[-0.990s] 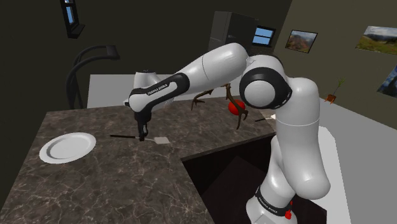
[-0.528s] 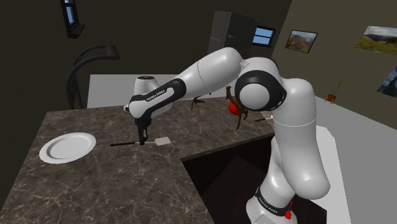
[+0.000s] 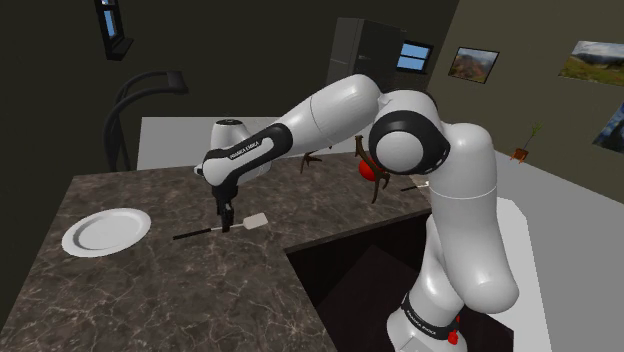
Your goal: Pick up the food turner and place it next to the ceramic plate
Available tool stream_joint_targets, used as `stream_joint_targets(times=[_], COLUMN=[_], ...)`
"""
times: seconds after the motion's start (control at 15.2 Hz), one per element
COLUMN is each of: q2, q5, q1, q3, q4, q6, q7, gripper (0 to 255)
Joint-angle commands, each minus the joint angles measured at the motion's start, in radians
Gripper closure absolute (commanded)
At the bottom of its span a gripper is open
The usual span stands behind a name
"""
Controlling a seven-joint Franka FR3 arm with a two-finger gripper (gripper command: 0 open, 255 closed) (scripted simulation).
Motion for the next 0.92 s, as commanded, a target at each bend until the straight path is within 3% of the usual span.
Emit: stream_joint_targets(times=[0.0,0.33,0.86], q2=[0.000,-0.078,-0.078], q5=[0.000,-0.041,-0.041], q1=[0.000,0.013,0.013], q3=[0.000,-0.024,-0.023], q4=[0.000,0.021,0.021], q6=[0.000,-0.094,-0.094], q7=[0.000,0.026,0.026], gripper=[0,0,0])
